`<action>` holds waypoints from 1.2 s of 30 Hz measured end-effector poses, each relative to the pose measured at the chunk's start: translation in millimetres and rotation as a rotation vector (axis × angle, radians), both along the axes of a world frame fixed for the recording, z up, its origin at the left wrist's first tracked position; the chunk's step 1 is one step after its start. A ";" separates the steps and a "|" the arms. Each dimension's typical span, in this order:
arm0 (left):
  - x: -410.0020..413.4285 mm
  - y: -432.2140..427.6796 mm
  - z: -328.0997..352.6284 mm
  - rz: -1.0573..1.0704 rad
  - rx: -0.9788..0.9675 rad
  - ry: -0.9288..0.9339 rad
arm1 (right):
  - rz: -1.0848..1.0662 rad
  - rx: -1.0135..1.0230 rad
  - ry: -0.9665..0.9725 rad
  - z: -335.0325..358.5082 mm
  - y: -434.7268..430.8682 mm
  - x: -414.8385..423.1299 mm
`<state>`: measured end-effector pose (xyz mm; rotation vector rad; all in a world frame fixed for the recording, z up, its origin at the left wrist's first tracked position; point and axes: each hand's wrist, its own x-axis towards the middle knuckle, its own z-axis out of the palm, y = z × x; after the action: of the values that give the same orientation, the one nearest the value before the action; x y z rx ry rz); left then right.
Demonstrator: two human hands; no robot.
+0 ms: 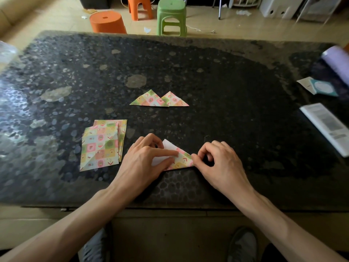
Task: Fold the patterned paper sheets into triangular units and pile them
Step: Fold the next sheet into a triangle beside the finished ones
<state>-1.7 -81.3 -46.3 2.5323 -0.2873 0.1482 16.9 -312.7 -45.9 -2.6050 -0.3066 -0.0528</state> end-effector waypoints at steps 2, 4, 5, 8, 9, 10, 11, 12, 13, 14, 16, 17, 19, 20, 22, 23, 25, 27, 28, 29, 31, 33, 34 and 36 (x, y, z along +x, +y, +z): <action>0.1 -0.1 0.1 0.003 0.000 -0.002 | 0.002 0.003 0.004 0.0 0.0 0.4; -0.1 -0.1 0.2 0.000 0.006 -0.006 | 0.002 0.004 0.011 0.1 0.2 0.9; -0.4 -0.2 0.3 -0.001 0.009 -0.007 | 0.001 0.002 0.015 0.4 0.4 0.9; -0.4 -0.1 0.4 -0.001 0.013 -0.006 | -0.002 -0.002 0.018 0.3 0.6 1.4; -0.4 0.1 0.5 -0.003 0.012 -0.006 | -0.002 -0.001 0.017 0.3 0.6 1.4; -0.3 0.3 0.5 -0.004 0.011 -0.005 | -0.002 0.000 0.018 0.4 0.6 1.6; -0.3 0.4 0.7 -0.006 0.013 -0.005 | -0.002 0.002 0.019 0.5 0.6 1.7; -0.4 0.4 0.6 -0.008 0.017 -0.008 | -0.003 0.004 0.019 0.5 0.6 1.8; -0.7 0.2 0.6 -0.010 0.022 -0.012 | -0.004 0.003 0.020 0.6 0.7 1.8; -1.0 0.3 0.6 -0.012 0.025 -0.016 | -0.005 0.000 0.020 0.3 0.8 1.9; -1.3 0.5 0.2 -0.016 0.030 -0.026 | -0.007 -0.011 0.019 0.0 1.4 1.8; -1.3 0.6 0.1 -0.017 0.035 -0.029 | -0.007 -0.015 0.017 -0.1 1.4 1.6; -1.2 1.1 -0.2 -0.019 0.048 -0.034 | -0.006 -0.015 0.016 0.0 1.2 1.3; -1.0 1.3 -0.6 -0.022 0.056 -0.035 | -0.005 -0.014 0.018 -0.1 1.1 1.3; -0.6 1.4 -0.9 -0.024 0.065 -0.033 | -0.004 -0.014 0.019 -0.1 1.2 1.2; -0.4 1.6 -0.6 -0.025 0.067 -0.032 | -0.003 -0.012 0.015 -0.2 1.4 1.2; -0.2 1.6 0.7 -0.034 0.076 -0.029 | -0.002 -0.005 0.006 -0.4 1.6 1.1; -0.7 2.2 2.7 -0.041 0.070 -0.015 | -0.002 0.003 -0.005 -0.6 1.5 0.3; -1.1 2.3 3.5 -0.043 0.063 -0.009 | -0.004 0.004 -0.010 -0.7 1.3 0.0; -1.5 2.1 3.8 -0.044 0.062 -0.008 | -0.006 0.003 -0.015 -0.6 1.2 -0.4; -2.2 1.7 3.7 -0.040 0.069 -0.011 | -0.008 0.004 -0.020 -1.0 1.2 -1.0; -2.2 1.1 3.3 -0.035 0.075 -0.011 | -0.011 0.004 -0.029 -1.6 2.0 -1.3; -2.4 0.9 3.3 -0.033 0.076 -0.012 | -0.012 0.004 -0.035 -2.0 2.3 -1.5; -2.6 0.8 3.1 -0.032 0.080 -0.016 | -0.012 0.009 -0.049 -2.9 2.6 -2.5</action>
<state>-4.3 -80.4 -43.2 2.6055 -0.3462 0.1471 14.5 -310.1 -48.8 -2.6002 -0.3072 -0.1222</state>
